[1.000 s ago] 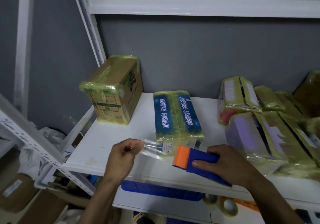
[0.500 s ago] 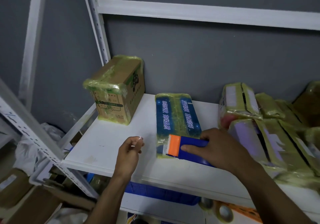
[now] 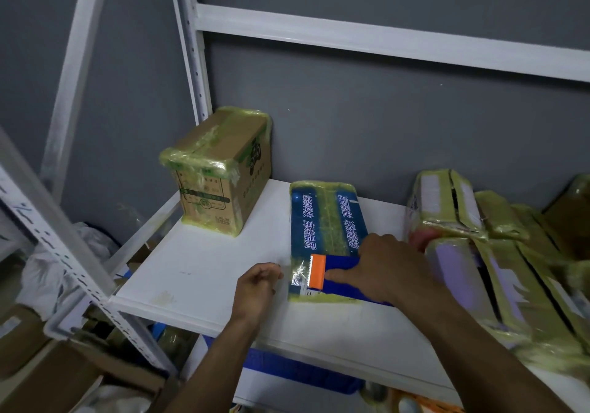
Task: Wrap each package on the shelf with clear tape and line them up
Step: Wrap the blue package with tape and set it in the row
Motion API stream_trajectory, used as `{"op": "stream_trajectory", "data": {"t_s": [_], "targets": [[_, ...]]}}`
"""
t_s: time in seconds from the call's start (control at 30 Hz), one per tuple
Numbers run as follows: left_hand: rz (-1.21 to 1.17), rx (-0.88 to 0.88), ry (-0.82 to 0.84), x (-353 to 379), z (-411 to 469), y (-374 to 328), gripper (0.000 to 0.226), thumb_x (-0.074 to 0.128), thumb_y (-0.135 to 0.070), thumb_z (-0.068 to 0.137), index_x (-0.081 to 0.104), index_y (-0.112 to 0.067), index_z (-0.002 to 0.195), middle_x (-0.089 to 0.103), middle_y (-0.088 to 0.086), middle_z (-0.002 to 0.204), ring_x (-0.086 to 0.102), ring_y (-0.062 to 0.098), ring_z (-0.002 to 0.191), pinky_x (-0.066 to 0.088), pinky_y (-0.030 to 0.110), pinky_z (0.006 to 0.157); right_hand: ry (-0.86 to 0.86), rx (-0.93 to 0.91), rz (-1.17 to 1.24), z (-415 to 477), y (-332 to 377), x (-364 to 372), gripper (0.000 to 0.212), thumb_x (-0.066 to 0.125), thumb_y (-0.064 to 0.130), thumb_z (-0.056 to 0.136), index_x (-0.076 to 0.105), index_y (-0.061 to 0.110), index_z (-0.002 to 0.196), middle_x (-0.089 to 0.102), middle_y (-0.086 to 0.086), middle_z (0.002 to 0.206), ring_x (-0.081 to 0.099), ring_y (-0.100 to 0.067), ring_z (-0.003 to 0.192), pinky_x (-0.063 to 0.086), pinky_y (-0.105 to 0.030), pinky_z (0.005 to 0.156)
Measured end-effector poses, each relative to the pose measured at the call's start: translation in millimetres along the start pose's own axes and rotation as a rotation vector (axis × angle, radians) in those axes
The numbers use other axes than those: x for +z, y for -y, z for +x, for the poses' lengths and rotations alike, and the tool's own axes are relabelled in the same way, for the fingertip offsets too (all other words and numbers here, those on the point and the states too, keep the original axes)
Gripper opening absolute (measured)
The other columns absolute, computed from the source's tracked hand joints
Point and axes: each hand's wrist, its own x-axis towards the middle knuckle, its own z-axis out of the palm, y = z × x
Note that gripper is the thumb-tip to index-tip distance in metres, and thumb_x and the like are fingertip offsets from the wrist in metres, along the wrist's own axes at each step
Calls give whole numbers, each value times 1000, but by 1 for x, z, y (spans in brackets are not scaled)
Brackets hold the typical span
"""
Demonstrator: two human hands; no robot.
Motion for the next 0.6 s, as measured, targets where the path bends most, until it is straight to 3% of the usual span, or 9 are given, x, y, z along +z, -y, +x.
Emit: {"op": "stream_trajectory", "data": {"t_s": [0.2,0.3,0.33,0.37,0.43,0.5,0.6], "targets": [[-25,8,33,13,3,1,24,60,-16,100,77,-25,86,75,-20,87,67,-3,84,52,12,68,9,22,-24,3,0,1,76,53,98,66,43,28,95,43,13,75,43,-4,62,33,-23,54],[-9,-26,32,14,4,0,7,68,-31,96,72,-27,99,72,-17,100,65,8,99,53,24,84,19,29,-14,4,-2,1,77,53,98,65,44,27,95,46,13,77,49,-5,66,41,-25,60],[17,-34,16,13,4,0,16,70,-35,94,67,-27,108,68,-14,106,63,11,102,52,24,87,25,30,-13,4,-2,1,77,53,99,65,44,28,95,46,13,77,50,-6,67,42,-25,62],[28,-13,-18,11,3,-1,24,73,-35,92,64,-27,113,66,-12,108,62,11,102,51,21,86,30,31,-13,4,-2,1,77,53,99,65,44,28,95,46,13,77,50,-6,67,42,-25,62],[23,115,-69,9,1,0,17,75,-27,91,69,-30,106,70,-17,105,66,7,98,51,11,77,31,31,-11,5,-2,1,76,53,99,65,43,29,92,45,14,76,47,-5,64,40,-25,60],[8,200,-11,10,-4,3,15,72,-21,93,73,-35,98,74,-22,97,68,0,98,54,10,76,25,34,-8,5,-2,1,73,54,99,64,40,30,86,46,13,75,46,-4,63,38,-24,57],[-20,225,64,11,-13,7,15,66,-24,96,74,-32,106,75,-19,103,67,-1,104,54,11,75,15,35,-6,4,-2,3,73,54,98,65,40,30,87,45,13,74,45,-4,61,33,-22,52]]}}
